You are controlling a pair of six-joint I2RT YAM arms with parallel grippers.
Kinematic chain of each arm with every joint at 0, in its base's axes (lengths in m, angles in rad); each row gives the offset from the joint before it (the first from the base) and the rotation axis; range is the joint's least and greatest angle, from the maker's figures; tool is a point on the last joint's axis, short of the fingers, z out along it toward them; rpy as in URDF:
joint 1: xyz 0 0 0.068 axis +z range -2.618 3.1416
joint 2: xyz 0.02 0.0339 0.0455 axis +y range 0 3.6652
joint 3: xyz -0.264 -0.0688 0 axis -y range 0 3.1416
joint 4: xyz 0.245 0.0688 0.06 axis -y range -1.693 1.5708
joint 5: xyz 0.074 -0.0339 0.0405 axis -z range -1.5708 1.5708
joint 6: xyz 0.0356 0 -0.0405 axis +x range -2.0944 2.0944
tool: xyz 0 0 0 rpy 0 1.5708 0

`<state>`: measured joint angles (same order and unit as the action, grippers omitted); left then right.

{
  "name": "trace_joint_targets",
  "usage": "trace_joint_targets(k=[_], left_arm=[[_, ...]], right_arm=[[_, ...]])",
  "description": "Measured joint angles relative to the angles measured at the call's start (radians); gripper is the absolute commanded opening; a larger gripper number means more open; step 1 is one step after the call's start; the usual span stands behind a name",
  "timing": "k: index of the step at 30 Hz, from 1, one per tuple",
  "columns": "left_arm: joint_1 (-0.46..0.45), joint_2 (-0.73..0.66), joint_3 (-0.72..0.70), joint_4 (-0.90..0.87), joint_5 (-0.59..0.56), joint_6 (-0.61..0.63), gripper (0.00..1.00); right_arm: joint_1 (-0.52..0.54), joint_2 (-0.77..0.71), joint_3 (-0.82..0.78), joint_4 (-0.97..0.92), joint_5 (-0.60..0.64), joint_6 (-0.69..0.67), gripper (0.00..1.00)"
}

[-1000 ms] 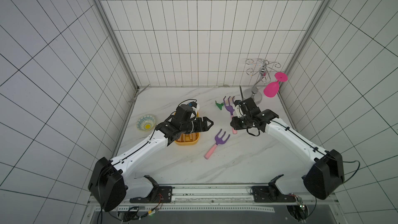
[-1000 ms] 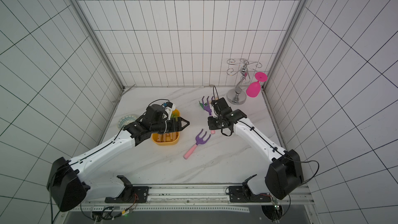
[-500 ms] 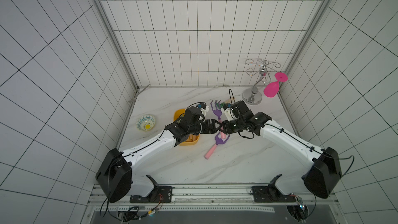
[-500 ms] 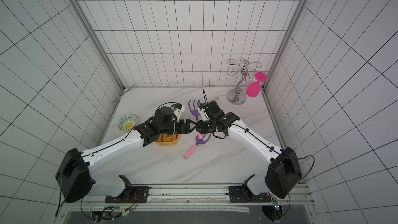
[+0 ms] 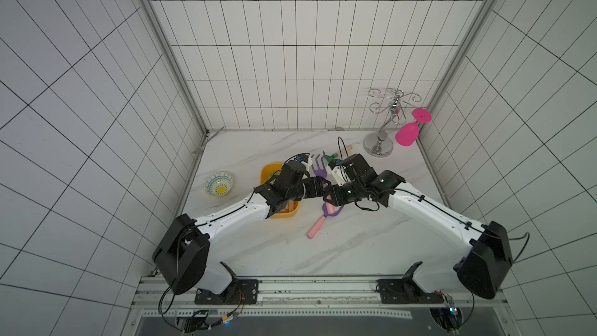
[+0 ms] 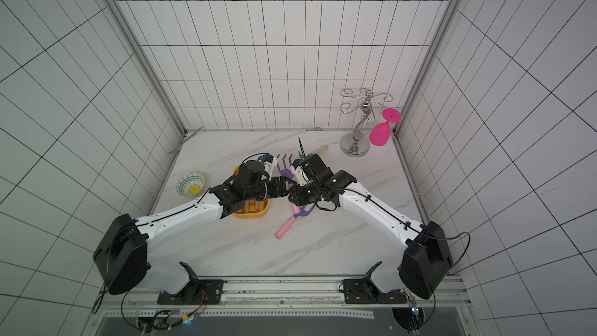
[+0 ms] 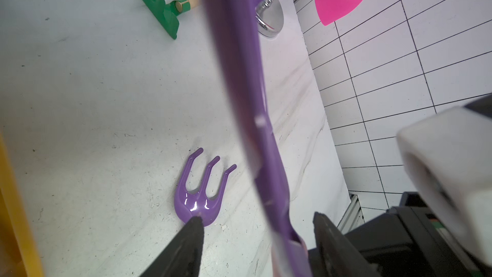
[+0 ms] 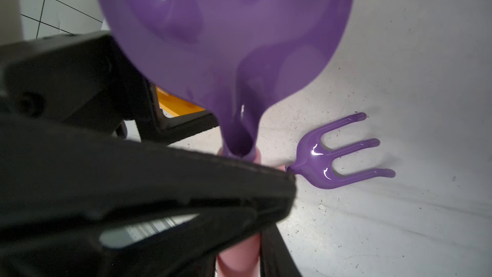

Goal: Put the rake into the storage box
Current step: Pick up the rake at the center of the board, then place the rake in the storage box.

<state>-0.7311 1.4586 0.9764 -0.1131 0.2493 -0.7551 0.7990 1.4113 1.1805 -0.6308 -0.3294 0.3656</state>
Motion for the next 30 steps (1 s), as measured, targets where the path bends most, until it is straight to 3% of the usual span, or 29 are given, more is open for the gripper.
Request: trace_joint_targets(k=[4,9,14,16,21,24,30], left_arm=[[-0.008,0.002,0.000,0.020,-0.002,-0.005,0.40],[-0.010,0.005,0.001,0.045,0.003,-0.016,0.21],[-0.014,0.008,0.002,0.062,0.011,-0.026,0.07],[-0.013,0.010,0.003,0.061,0.017,-0.023,0.03],[0.014,0.008,0.004,-0.005,0.034,-0.004,0.00],[0.078,-0.013,0.004,-0.076,0.072,0.023,0.00],[0.305,-0.132,-0.001,-0.204,0.164,0.115,0.00]], right_arm=[[0.000,0.000,0.000,0.003,-0.004,-0.006,0.12],[0.000,0.000,0.000,0.003,-0.009,-0.017,0.14],[0.000,0.001,0.000,0.005,-0.007,-0.016,0.31],[0.000,0.001,0.000,0.006,-0.007,-0.023,0.48],[0.000,-0.023,0.000,0.006,0.018,-0.048,0.66],[0.000,-0.079,0.000,0.003,0.061,-0.068,0.69],[-0.001,-0.189,-0.026,0.001,0.133,-0.100,0.71]])
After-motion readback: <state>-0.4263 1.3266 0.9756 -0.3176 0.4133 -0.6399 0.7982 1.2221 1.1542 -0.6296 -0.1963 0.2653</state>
